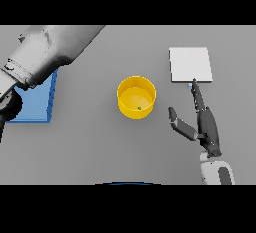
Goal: Pick up the red beaker and tilt it to pour out 1 green nut into yellow bowl. Pick up the yellow bowl and place it on the metallic measuring scale.
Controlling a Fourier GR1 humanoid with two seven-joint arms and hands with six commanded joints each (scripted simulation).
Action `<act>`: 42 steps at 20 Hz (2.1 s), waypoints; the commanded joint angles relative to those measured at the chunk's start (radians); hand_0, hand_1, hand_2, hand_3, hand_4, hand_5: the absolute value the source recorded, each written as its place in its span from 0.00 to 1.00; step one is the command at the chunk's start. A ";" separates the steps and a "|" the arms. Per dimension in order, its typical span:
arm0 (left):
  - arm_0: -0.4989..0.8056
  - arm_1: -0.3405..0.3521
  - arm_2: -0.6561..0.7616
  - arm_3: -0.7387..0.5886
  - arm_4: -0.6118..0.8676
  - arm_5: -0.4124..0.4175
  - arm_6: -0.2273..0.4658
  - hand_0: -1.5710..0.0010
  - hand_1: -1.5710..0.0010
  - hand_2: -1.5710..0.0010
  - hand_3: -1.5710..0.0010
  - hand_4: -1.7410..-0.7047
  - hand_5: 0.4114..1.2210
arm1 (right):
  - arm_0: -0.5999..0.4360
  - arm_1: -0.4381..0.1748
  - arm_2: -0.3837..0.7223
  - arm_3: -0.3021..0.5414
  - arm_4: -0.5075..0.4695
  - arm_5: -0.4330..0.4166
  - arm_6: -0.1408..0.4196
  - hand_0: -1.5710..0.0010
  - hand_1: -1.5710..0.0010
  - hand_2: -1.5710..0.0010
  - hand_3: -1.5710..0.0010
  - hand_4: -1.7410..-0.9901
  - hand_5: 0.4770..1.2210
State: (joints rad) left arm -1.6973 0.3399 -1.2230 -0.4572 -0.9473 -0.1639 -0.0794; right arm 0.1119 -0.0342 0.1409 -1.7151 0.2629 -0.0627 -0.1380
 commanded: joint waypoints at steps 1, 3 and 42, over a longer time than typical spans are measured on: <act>-0.014 0.007 0.054 0.048 0.056 -0.005 0.012 0.00 0.00 0.00 0.10 0.01 1.00 | -0.004 0.003 0.002 -0.007 0.000 -0.001 0.007 1.00 1.00 1.00 1.00 0.78 0.24; -0.017 0.046 0.196 0.108 0.210 0.001 0.055 0.00 0.00 0.00 0.07 0.01 1.00 | -0.016 -0.005 0.003 0.002 0.035 -0.023 0.035 1.00 1.00 1.00 1.00 0.79 0.22; 1.125 0.562 0.618 -0.711 1.419 0.472 0.580 0.20 0.30 0.33 0.44 0.69 0.37 | -0.039 -0.024 0.004 0.042 -0.016 0.032 -0.026 1.00 1.00 1.00 1.00 0.77 0.26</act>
State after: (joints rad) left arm -0.5720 0.9021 -0.6051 -1.1680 0.4718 0.3075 0.4986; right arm 0.0728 -0.0586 0.1448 -1.6732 0.2467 -0.0305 -0.1656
